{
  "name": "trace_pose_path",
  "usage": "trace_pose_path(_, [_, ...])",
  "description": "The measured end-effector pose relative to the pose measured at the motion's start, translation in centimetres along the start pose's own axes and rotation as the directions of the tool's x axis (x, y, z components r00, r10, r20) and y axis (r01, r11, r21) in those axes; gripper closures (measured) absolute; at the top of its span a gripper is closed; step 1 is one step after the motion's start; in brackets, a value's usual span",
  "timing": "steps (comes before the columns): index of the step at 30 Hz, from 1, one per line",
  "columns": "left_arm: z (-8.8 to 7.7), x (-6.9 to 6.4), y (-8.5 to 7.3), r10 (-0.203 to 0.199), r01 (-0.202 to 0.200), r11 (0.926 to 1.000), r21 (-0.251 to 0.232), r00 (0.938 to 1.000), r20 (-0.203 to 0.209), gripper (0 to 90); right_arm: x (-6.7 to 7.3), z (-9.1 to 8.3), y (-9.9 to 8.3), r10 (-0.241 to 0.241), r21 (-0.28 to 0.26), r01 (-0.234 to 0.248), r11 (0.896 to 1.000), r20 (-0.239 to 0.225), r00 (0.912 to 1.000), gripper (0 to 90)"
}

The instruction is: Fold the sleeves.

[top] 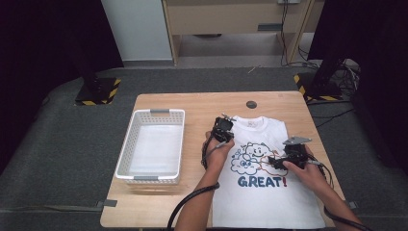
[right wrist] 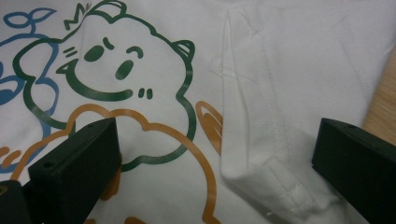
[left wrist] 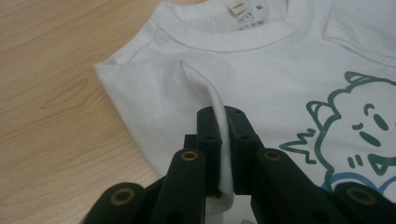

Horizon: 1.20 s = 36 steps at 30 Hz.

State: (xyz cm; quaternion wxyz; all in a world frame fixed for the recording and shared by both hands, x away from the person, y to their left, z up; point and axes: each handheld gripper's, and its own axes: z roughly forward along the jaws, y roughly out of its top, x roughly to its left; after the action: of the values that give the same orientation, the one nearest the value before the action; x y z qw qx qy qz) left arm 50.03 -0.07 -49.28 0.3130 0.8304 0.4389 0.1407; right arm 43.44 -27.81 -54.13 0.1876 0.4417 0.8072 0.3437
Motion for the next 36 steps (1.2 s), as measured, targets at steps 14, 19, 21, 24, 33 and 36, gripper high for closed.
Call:
trace_pose_path(14, [-0.1, -1.2, 0.4, -0.009, 0.01, 0.9993, -0.036, 0.9996, 0.026, 53.0, 0.0, 0.0, 0.0, 0.0, 0.0, 0.0, 1.0, 0.0, 1.0, 1.2])
trace_pose_path(19, [-0.7, -1.8, 0.5, 0.019, -0.018, 0.9983, -0.055, 0.9996, 0.021, 44.0, 0.0, 0.0, 0.0, -0.001, 0.001, 0.001, 1.0, -0.001, 1.0, 1.1])
trace_pose_path(21, [-0.9, -1.9, 0.4, 0.031, -0.03, 0.9981, -0.053, 0.9995, 0.008, 37.4, 0.0, 0.0, 0.0, -0.002, 0.002, 0.002, 1.0, -0.002, 1.0, 1.1])
trace_pose_path(24, [-1.0, -1.7, 0.2, 0.05, -0.05, 0.998, -0.038, 0.9987, 0.011, 31.4, -0.1, 0.0, 0.1, -0.003, 0.002, 0.003, 1.0, -0.008, 1.0, 0.9])
trace_pose_path(33, [-1.4, -0.5, -0.9, 0.034, -0.034, 0.9993, -0.015, 0.9987, 0.037, 9.5, -2.1, -2.7, 1.7, -0.057, -0.012, 0.057, 0.998, -0.007, 0.9983, 4.3])
trace_pose_path(36, [-1.3, 0.0, -1.2, 0.027, -0.027, 0.9996, -0.009, 0.9989, 0.038, 6.2, -3.4, -3.3, 1.9, -0.07, 0.006, 0.07, 0.998, -0.004, 0.9975, 7.6])
